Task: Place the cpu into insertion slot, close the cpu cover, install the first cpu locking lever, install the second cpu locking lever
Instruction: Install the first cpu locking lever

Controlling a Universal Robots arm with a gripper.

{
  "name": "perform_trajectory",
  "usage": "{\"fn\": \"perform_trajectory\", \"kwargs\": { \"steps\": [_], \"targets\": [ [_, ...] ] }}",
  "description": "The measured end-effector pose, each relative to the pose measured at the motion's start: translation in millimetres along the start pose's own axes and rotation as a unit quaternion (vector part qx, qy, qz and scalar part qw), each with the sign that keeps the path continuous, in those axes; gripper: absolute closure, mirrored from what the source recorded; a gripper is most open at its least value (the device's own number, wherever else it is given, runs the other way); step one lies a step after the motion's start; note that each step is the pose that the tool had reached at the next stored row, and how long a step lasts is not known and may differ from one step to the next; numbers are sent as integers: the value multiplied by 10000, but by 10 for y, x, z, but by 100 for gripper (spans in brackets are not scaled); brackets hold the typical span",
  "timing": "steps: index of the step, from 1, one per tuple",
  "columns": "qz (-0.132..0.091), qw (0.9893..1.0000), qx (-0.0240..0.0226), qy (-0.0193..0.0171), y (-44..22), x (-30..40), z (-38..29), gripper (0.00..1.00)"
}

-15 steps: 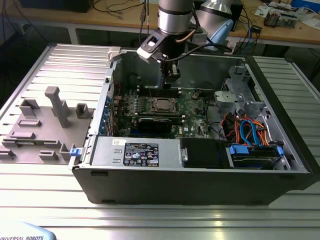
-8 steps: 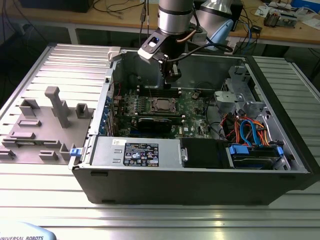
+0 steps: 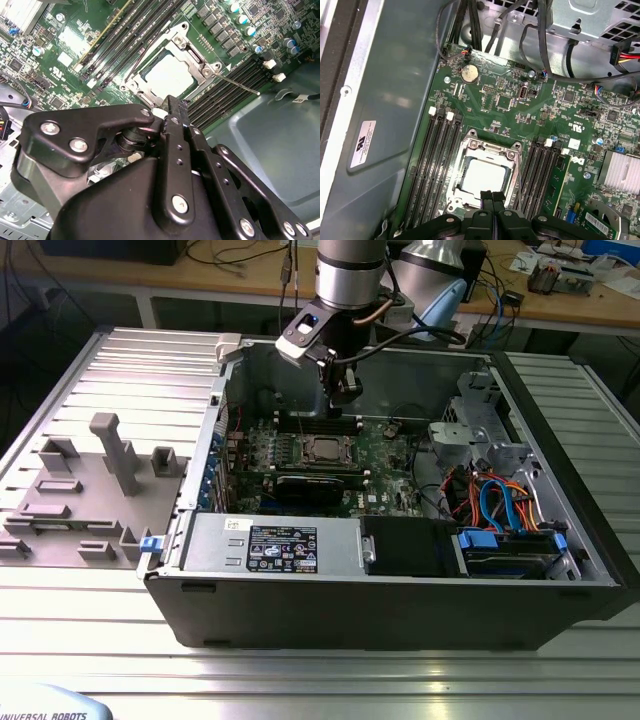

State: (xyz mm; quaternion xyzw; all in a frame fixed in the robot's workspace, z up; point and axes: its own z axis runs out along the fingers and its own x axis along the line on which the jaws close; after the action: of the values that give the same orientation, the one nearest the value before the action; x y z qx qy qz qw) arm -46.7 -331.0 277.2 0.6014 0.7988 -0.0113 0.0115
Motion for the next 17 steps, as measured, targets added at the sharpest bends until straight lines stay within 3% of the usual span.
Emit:
{"fn": "perform_trajectory", "kwargs": {
  "steps": [7,17],
  "targets": [
    [-50,10000,-2,0,0,0,0,89],
    [-579,9983,-18,-2,0,0,0,89]
  ]
}}
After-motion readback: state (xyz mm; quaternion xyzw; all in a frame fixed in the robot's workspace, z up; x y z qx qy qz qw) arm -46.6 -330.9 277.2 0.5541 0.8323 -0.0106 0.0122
